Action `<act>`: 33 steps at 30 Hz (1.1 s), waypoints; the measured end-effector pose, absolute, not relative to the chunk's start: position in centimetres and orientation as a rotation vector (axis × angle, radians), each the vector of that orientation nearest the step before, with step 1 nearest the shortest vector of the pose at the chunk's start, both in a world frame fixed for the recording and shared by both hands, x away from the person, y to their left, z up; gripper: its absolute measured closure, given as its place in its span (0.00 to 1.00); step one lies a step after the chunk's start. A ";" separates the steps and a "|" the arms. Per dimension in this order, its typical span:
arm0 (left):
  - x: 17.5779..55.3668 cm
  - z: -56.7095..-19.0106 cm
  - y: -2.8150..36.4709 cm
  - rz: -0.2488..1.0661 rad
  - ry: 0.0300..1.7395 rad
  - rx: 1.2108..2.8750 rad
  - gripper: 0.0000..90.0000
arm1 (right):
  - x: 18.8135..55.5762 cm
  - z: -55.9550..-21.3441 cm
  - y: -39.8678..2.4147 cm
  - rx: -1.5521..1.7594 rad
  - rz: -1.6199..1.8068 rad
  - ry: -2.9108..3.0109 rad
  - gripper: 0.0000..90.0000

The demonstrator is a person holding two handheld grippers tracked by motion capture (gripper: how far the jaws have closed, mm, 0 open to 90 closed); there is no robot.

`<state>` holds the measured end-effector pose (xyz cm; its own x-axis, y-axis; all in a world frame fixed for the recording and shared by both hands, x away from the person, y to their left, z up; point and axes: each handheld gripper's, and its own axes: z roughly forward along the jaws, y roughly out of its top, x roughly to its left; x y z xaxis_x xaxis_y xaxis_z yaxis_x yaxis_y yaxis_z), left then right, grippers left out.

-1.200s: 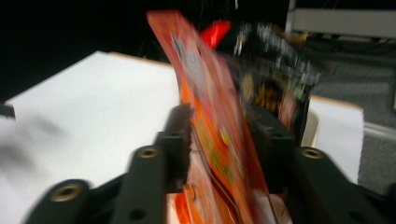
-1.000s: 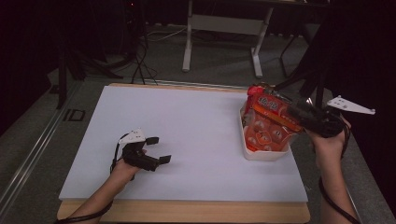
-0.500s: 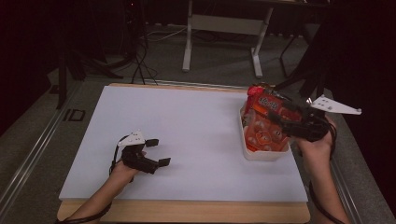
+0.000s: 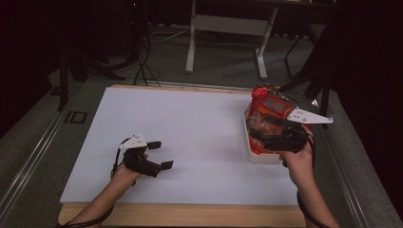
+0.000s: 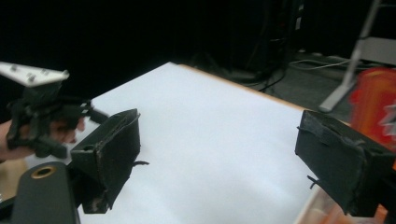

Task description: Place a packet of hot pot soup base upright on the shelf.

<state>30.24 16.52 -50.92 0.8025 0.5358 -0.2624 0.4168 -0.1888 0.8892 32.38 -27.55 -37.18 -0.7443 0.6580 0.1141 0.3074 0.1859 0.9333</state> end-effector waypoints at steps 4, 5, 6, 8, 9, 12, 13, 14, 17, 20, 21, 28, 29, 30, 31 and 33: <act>30.2 -50.9 16.6 0.128 0.730 1.817 0.02 | 32.4 -38.4 -26.4 0.862 1.548 2.206 0.16; 30.2 -50.9 16.6 0.128 0.730 1.812 0.02 | 32.4 -38.8 -26.1 0.839 1.539 2.222 0.16; 30.2 -50.9 16.6 0.129 0.730 1.811 0.02 | 32.4 -39.7 -25.4 0.829 1.565 2.272 0.16; 30.2 -50.9 16.6 0.127 0.728 1.813 0.02 | 32.3 -40.4 -24.8 0.823 1.547 2.286 0.15; 30.2 -50.9 16.6 0.127 0.727 1.816 0.02 | 32.3 -40.8 -24.6 0.823 1.531 2.292 0.15; 30.2 -50.9 16.6 0.126 0.724 1.818 0.02 | 32.3 -41.7 -24.1 0.831 1.532 2.314 0.15; 30.1 -50.9 16.6 0.126 0.723 1.817 0.02 | 32.3 -42.0 -23.9 0.833 1.522 2.317 0.15; 30.1 -50.9 16.6 0.125 0.722 1.815 0.02 | 32.2 -42.3 -23.9 0.832 1.517 2.320 0.15; 30.1 -50.9 16.6 0.124 0.720 1.813 0.02 | 32.2 -43.2 -23.6 0.842 1.500 2.334 0.15; 30.0 -50.9 16.5 0.122 0.712 1.817 0.02 | 32.1 -44.1 -23.5 0.840 1.484 2.352 0.15; 30.0 -50.9 16.5 0.120 0.708 1.820 0.02 | 32.0 -44.4 -23.4 0.835 1.472 2.351 0.15; 29.8 -50.9 16.2 0.115 0.689 1.827 0.02 | 31.9 -45.5 -23.0 0.818 1.433 2.383 0.15; 29.8 -50.9 16.2 0.116 0.690 1.827 0.02 | 31.9 -45.7 -23.0 0.816 1.429 2.384 0.15; 29.8 -50.9 16.3 0.115 0.690 1.825 0.02 | 31.9 -45.8 -23.1 0.817 1.427 2.388 0.15; 29.8 -50.9 16.3 0.114 0.691 1.825 0.02 | 31.9 -46.0 -23.1 0.822 1.424 2.391 0.15; 29.8 -50.9 16.3 0.114 0.690 1.825 0.02 | 31.9 -46.3 -23.2 0.825 1.410 2.401 0.15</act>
